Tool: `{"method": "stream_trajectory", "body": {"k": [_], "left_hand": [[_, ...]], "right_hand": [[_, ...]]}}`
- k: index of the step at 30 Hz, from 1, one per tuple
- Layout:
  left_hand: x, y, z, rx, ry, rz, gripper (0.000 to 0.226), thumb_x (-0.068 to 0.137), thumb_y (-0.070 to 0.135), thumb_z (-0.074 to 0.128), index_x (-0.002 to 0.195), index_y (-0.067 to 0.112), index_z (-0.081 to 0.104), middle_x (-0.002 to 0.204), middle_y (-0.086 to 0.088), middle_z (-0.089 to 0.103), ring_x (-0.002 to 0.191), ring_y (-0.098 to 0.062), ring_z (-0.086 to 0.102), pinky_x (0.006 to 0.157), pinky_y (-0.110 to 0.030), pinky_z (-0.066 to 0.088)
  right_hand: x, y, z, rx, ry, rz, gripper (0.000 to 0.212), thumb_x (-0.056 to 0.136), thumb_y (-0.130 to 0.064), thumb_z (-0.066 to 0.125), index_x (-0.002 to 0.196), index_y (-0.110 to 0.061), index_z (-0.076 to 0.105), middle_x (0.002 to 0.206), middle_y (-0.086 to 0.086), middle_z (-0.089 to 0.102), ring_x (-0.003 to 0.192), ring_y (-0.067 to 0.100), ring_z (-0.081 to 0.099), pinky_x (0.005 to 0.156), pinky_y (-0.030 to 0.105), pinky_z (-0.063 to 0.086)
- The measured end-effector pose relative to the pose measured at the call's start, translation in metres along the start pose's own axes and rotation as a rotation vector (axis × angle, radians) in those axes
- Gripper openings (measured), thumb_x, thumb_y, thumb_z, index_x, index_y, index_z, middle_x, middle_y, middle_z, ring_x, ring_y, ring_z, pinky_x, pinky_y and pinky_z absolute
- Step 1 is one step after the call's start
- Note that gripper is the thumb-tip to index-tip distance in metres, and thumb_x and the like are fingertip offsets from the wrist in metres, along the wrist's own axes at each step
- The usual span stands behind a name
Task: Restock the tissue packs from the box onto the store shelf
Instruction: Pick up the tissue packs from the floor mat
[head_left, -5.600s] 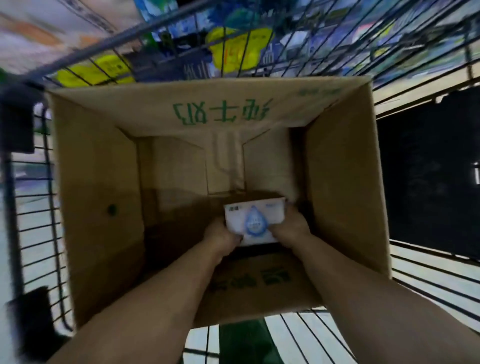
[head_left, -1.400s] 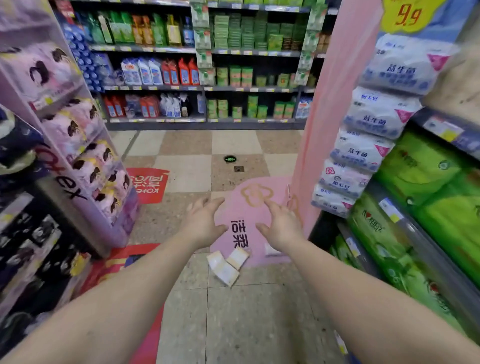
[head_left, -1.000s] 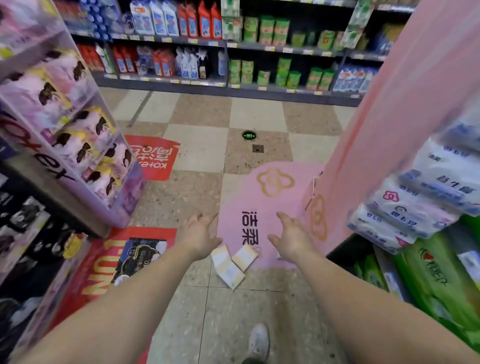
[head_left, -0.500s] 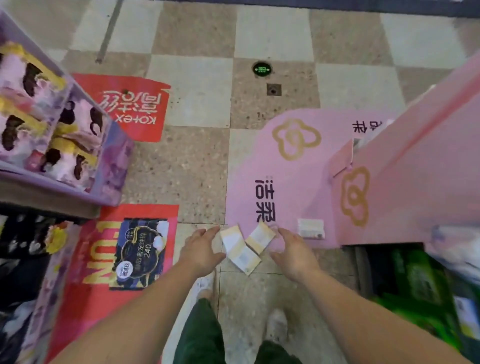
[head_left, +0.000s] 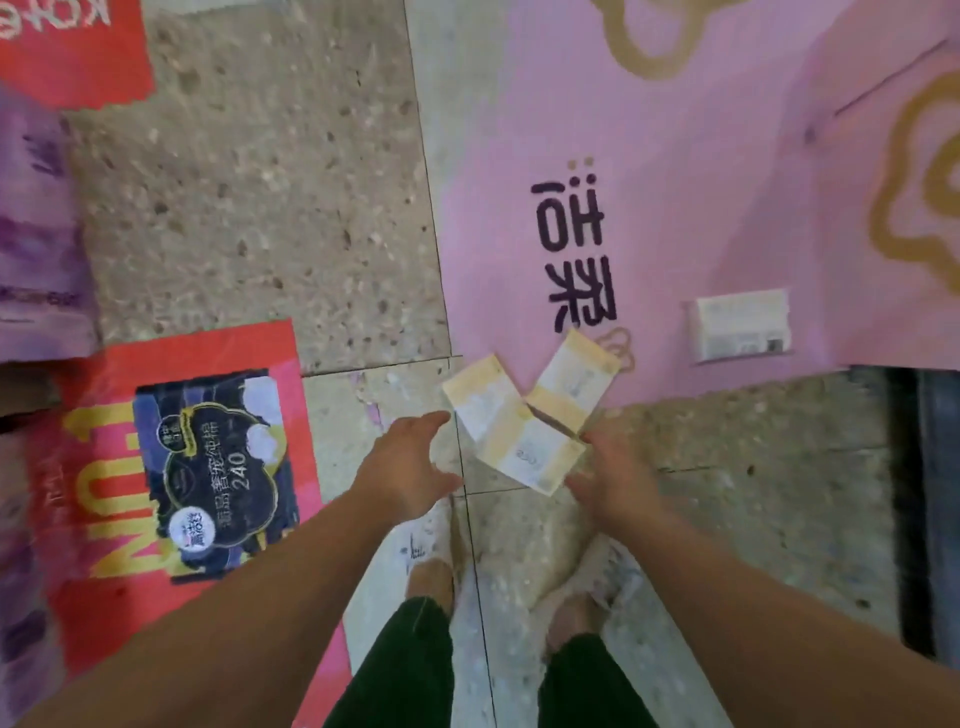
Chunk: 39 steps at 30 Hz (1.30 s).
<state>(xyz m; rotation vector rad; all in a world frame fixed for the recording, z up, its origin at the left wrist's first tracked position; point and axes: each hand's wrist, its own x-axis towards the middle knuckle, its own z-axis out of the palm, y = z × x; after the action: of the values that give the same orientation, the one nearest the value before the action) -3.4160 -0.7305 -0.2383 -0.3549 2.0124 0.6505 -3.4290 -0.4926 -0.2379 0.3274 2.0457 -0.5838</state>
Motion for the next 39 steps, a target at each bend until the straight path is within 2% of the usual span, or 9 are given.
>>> {"method": "stream_trajectory", "body": {"k": [4, 9, 14, 20, 23, 26, 28, 32, 39], "left_hand": [[0.075, -0.009, 0.064, -0.084, -0.072, -0.041, 0.086, 0.081, 0.023, 0.075, 0.149, 0.030, 0.023, 0.150, -0.006, 0.030, 0.131, -0.024, 0.042, 0.100, -0.031, 0.044], [0.129, -0.011, 0.114, -0.130, -0.109, -0.091, 0.085, 0.075, 0.021, 0.077, 0.146, 0.023, 0.029, 0.145, -0.005, 0.041, 0.127, -0.023, 0.047, 0.104, -0.037, 0.044], [0.135, -0.007, 0.101, -0.035, -0.005, -0.125, 0.056, 0.080, 0.028, 0.069, 0.131, 0.015, 0.050, 0.122, -0.009, 0.059, 0.107, -0.028, 0.059, 0.091, -0.040, 0.051], [0.161, 0.001, 0.041, 0.133, 0.190, -0.004, 0.056, 0.080, 0.029, 0.072, 0.130, 0.012, 0.053, 0.124, -0.011, 0.058, 0.110, -0.031, 0.057, 0.093, -0.045, 0.049], [0.181, 0.007, 0.042, 0.171, 0.102, 0.001, 0.063, 0.083, 0.023, 0.070, 0.137, 0.008, 0.041, 0.128, -0.006, 0.054, 0.117, -0.028, 0.053, 0.098, -0.036, 0.043], [0.178, 0.010, 0.047, 0.058, 0.083, -0.058, 0.072, 0.085, 0.020, 0.070, 0.144, 0.011, 0.031, 0.133, -0.008, 0.052, 0.121, -0.029, 0.051, 0.096, -0.035, 0.042], [0.155, 0.012, 0.043, -0.011, 0.055, -0.108, 0.076, 0.085, 0.024, 0.071, 0.147, 0.012, 0.029, 0.141, -0.009, 0.047, 0.124, -0.029, 0.050, 0.096, -0.034, 0.043], [0.074, 0.020, 0.020, -0.194, -0.056, -0.166, 0.047, 0.083, 0.022, 0.072, 0.126, 0.015, 0.053, 0.123, -0.010, 0.059, 0.104, -0.027, 0.057, 0.079, -0.034, 0.045], [-0.101, 0.115, -0.041, -0.505, -0.127, -0.140, 0.049, 0.085, 0.008, 0.069, 0.127, 0.012, 0.044, 0.113, -0.014, 0.064, 0.097, -0.029, 0.064, 0.089, -0.046, 0.051]], "right_hand": [[0.067, 0.041, 0.052, 0.250, 0.000, 0.238, 0.062, 0.082, -0.010, 0.068, 0.137, -0.013, 0.040, 0.129, 0.013, 0.054, 0.115, 0.028, 0.054, 0.084, 0.026, 0.039], [0.115, 0.074, 0.103, 0.656, -0.013, 0.509, 0.071, 0.078, -0.007, 0.074, 0.137, -0.008, 0.035, 0.120, 0.009, 0.054, 0.111, 0.029, 0.055, 0.087, 0.036, 0.048], [0.115, 0.053, 0.125, 1.022, -0.038, 0.566, 0.045, 0.086, -0.006, 0.067, 0.128, -0.006, 0.050, 0.107, 0.009, 0.059, 0.093, 0.025, 0.058, 0.078, 0.033, 0.048], [0.138, 0.018, 0.139, 1.343, -0.090, 0.541, 0.040, 0.091, -0.020, 0.061, 0.129, -0.013, 0.049, 0.115, 0.008, 0.063, 0.105, 0.027, 0.063, 0.092, 0.050, 0.053], [0.155, 0.012, 0.145, 1.446, -0.160, 0.601, 0.041, 0.092, -0.024, 0.060, 0.130, -0.013, 0.049, 0.121, 0.009, 0.061, 0.103, 0.025, 0.061, 0.071, 0.035, 0.055], [0.147, 0.014, 0.147, 1.366, -0.158, 0.548, 0.038, 0.088, -0.023, 0.065, 0.123, -0.012, 0.056, 0.115, 0.008, 0.065, 0.080, 0.017, 0.057, 0.053, 0.024, 0.039], [0.125, 0.019, 0.139, 1.343, -0.212, 0.528, 0.036, 0.090, -0.026, 0.064, 0.123, -0.016, 0.056, 0.113, 0.005, 0.064, 0.080, 0.014, 0.056, 0.058, 0.024, 0.041], [0.052, 0.031, 0.102, 1.352, -0.226, 0.492, 0.031, 0.090, -0.033, 0.063, 0.116, -0.017, 0.057, 0.122, 0.004, 0.063, 0.108, 0.023, 0.060, 0.099, 0.043, 0.047], [-0.110, 0.013, -0.036, 1.412, -0.159, 0.305, 0.029, 0.093, -0.024, 0.059, 0.118, -0.009, 0.056, 0.113, 0.009, 0.068, 0.102, 0.026, 0.066, 0.098, 0.044, 0.050]]}}
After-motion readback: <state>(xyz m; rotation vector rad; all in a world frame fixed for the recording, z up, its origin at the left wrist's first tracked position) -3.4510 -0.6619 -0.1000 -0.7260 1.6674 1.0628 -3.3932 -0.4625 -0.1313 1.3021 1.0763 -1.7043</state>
